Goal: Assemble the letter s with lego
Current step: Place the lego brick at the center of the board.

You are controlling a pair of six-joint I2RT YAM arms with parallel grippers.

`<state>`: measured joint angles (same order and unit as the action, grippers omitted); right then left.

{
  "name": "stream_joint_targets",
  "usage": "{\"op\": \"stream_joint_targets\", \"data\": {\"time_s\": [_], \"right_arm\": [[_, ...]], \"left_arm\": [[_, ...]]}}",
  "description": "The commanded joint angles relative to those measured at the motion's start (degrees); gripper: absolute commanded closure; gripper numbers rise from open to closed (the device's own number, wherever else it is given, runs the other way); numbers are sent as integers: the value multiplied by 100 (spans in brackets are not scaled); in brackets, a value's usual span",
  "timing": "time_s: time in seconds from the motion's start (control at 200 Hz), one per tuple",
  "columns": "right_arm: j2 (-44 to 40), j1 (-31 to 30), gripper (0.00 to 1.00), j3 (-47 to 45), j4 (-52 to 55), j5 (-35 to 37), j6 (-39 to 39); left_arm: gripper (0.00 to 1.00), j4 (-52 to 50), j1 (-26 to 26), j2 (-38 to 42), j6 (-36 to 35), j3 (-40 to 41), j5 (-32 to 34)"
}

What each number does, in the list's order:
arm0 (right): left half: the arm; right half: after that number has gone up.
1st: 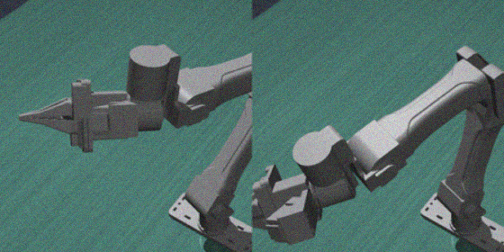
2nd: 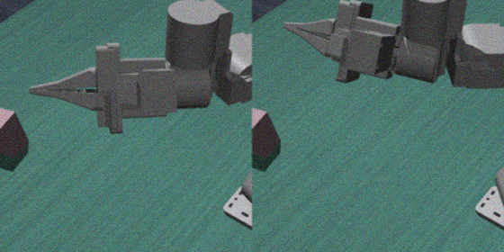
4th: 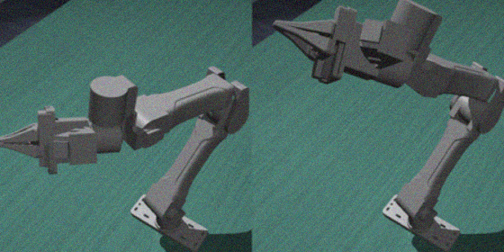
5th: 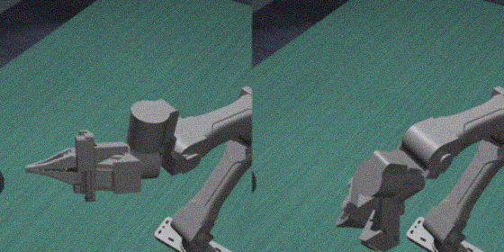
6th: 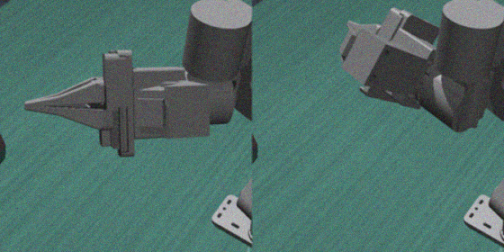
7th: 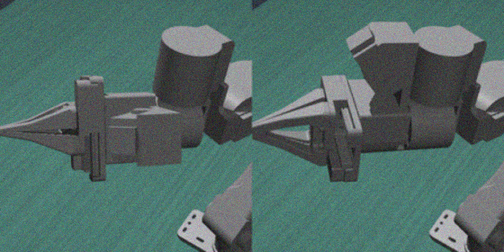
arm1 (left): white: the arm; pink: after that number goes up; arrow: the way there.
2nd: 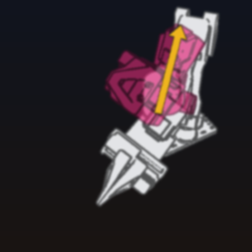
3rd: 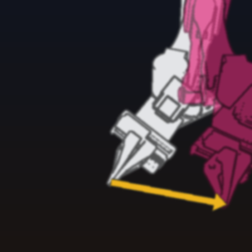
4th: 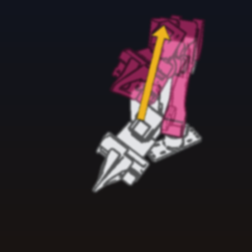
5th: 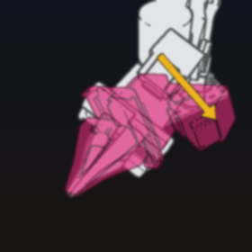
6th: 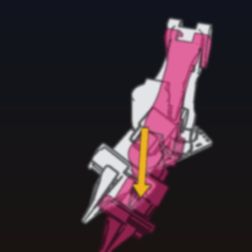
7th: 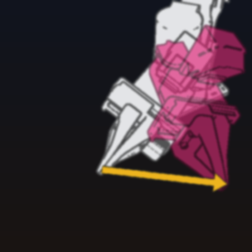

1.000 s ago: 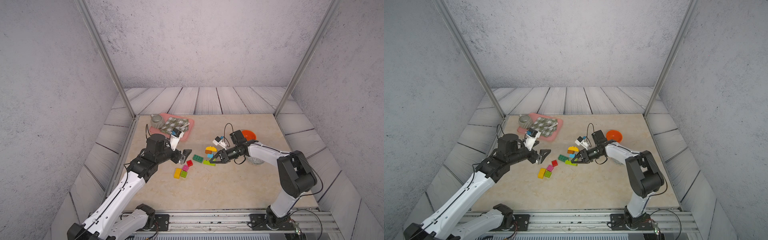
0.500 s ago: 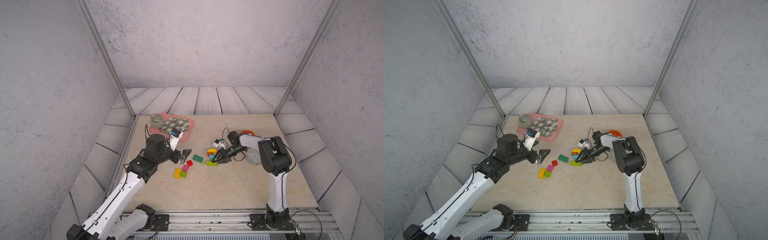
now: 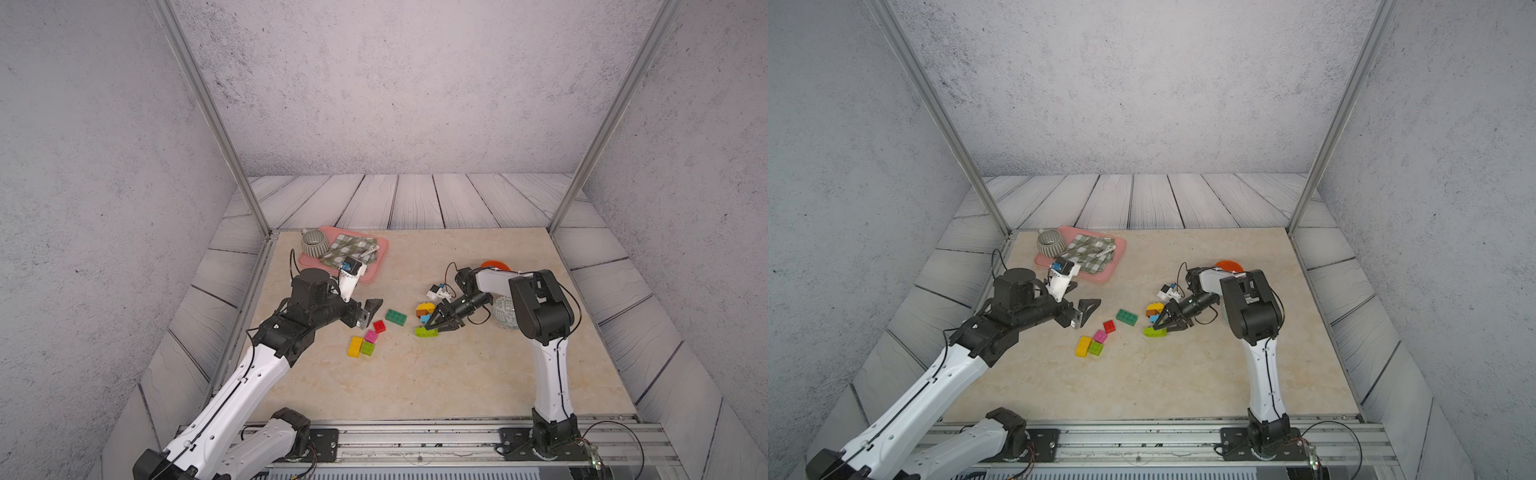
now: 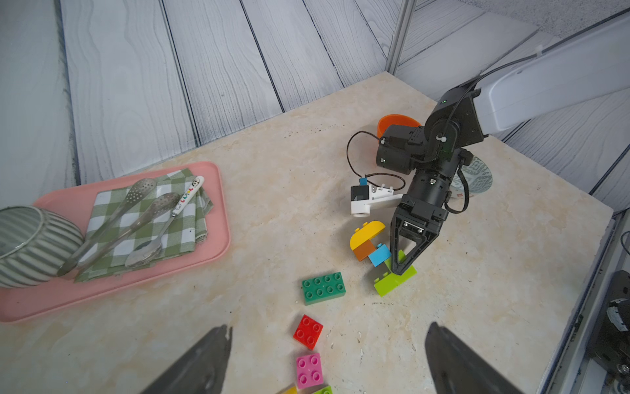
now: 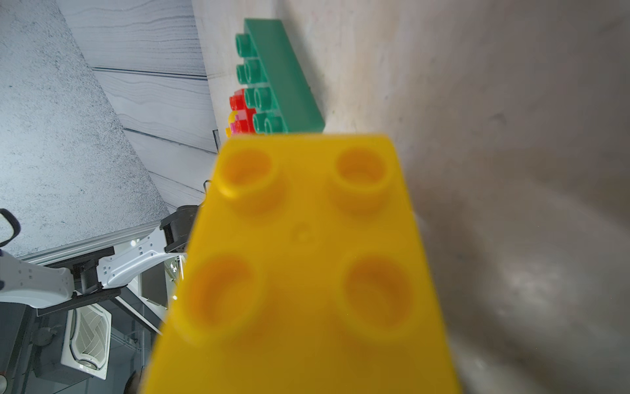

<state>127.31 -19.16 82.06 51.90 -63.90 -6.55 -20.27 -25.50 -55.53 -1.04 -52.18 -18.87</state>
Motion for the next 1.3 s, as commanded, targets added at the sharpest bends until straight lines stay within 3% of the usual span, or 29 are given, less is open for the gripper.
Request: {"op": "stream_joint_targets", "data": {"time_s": [0.0, 0.225, 0.245, 0.295, 0.671, 1.056, 1.296], "right_arm": [[160, 30, 60, 98, 155, 116, -100], [190, 91, 51, 135, 164, 234, -50], [182, 103, 38, 143, 150, 272, -17], [172, 135, 34, 137, 101, 332, 70], [247, 237, 30, 395, 262, 842, 372], [-227, 139, 30, -146, 5, 1382, 755], [-639, 102, 29, -280, -209, 2407, 1303]], "left_arm": [[5, 123, 45, 79, 16, 42, -29], [6, 122, 45, 74, 7, 37, -18], [5, 126, 45, 69, 7, 33, -20], [5, 121, 49, 72, 7, 32, -21], [5, 124, 54, 76, 7, 33, -29], [5, 147, 71, 66, 25, 38, -55], [5, 149, 80, 78, 34, 28, -55]]}}
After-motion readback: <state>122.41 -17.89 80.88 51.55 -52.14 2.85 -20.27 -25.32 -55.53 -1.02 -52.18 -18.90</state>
